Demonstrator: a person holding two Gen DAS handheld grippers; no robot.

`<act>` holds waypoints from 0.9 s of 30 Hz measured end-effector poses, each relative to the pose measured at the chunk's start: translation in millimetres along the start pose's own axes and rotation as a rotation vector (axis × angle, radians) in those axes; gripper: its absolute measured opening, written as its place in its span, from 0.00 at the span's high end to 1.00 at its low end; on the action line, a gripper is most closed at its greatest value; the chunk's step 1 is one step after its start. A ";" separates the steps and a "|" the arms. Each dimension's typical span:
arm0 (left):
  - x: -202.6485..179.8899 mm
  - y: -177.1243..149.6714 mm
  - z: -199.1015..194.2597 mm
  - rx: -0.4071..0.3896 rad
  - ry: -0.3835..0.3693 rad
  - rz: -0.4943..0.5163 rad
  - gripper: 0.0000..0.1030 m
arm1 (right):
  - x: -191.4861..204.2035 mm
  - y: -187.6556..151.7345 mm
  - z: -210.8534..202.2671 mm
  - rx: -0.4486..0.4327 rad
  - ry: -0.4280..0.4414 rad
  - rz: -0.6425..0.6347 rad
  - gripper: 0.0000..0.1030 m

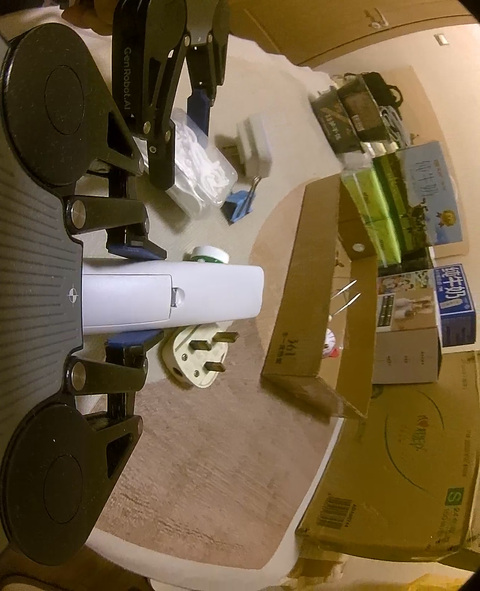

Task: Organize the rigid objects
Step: 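Carry the floss box in the left tool while the right tool carries the white device to the box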

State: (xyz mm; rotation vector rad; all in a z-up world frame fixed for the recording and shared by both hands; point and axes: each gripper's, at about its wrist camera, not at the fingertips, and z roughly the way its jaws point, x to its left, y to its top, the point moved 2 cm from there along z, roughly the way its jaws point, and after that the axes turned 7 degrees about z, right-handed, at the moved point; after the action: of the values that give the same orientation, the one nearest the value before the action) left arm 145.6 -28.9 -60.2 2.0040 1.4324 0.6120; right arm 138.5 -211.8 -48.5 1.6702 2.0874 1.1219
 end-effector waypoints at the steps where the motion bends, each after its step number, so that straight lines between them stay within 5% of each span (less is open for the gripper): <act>1: 1.4 1.3 -2.8 -0.006 0.001 -0.006 0.49 | 1.1 1.2 -1.7 -0.005 0.000 0.002 0.62; 27: 71.4 79.8 -23.3 -0.098 0.065 -0.012 0.49 | 9.6 67.8 -7.7 -0.077 -0.017 0.038 0.62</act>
State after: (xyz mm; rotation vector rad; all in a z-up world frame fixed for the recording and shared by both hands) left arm 206.4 24.2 14.0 1.9141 1.4224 0.7343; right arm 179.9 -202.7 5.9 1.6838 1.9848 1.1797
